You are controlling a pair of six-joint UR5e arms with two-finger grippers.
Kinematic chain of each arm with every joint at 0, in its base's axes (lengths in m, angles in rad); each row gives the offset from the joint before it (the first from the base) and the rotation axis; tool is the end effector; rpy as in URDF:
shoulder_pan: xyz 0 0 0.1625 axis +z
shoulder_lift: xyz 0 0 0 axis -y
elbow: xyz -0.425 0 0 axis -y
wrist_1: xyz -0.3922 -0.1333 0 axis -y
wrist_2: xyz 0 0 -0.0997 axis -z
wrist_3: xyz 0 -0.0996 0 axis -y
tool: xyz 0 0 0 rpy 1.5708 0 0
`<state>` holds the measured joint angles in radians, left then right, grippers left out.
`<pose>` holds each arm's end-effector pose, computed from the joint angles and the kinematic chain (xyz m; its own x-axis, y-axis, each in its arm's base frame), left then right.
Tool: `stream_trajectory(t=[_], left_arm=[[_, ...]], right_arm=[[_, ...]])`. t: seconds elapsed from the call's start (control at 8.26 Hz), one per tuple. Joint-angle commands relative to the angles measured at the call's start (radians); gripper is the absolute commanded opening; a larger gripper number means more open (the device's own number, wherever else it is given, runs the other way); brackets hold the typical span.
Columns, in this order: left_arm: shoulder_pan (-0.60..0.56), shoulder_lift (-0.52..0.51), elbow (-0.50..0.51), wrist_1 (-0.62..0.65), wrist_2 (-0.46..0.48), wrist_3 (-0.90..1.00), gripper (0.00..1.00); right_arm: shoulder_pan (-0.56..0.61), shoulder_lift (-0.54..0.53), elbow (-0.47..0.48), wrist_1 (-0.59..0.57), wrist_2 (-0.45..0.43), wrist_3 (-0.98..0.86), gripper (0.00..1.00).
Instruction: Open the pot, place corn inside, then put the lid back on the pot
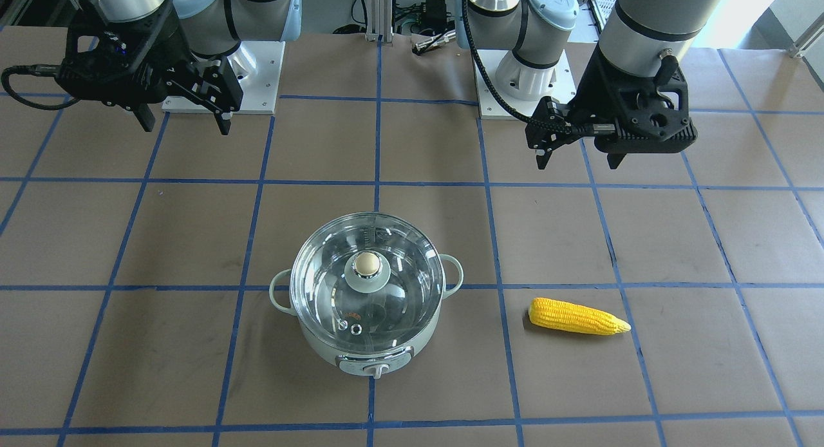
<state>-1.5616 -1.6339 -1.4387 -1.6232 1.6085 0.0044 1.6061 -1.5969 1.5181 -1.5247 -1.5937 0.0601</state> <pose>-0.1248 -0.5206 0.5158 -0.9993 -0.0054 -0.0378 -0.0048 0.9999 -0.0164 0.1480 -0.4779 0.5220 -0.9995 0.0255 0.0209 0.0248 0.9991 -0.0340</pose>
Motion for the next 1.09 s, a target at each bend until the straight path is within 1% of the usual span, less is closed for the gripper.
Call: stream_trajectory(t=[0.0, 0.36, 0.61, 0.73, 0.97], left_arm=[[0.000, 0.000, 0.000, 0.000, -0.001, -0.001, 1.00], [0.000, -0.012, 0.000, 0.002, -0.002, -0.003, 1.00], [0.003, -0.026, -0.005, 0.109, -0.005, -0.012, 1.00], [0.003, -0.027, -0.005, 0.103, -0.004, -0.038, 1.00], [0.005, -0.032, -0.006, 0.103, -0.027, -0.267, 1.00]], right_arm=[[0.000, 0.000, 0.001, 0.000, 0.003, 0.000, 1.00], [0.000, 0.000, 0.001, 0.000, 0.003, -0.002, 1.00], [0.000, 0.000, 0.001, -0.003, 0.003, -0.002, 1.00], [0.000, 0.000, 0.001, -0.009, 0.003, -0.003, 1.00], [0.000, 0.000, 0.001, -0.014, 0.003, -0.002, 1.00]])
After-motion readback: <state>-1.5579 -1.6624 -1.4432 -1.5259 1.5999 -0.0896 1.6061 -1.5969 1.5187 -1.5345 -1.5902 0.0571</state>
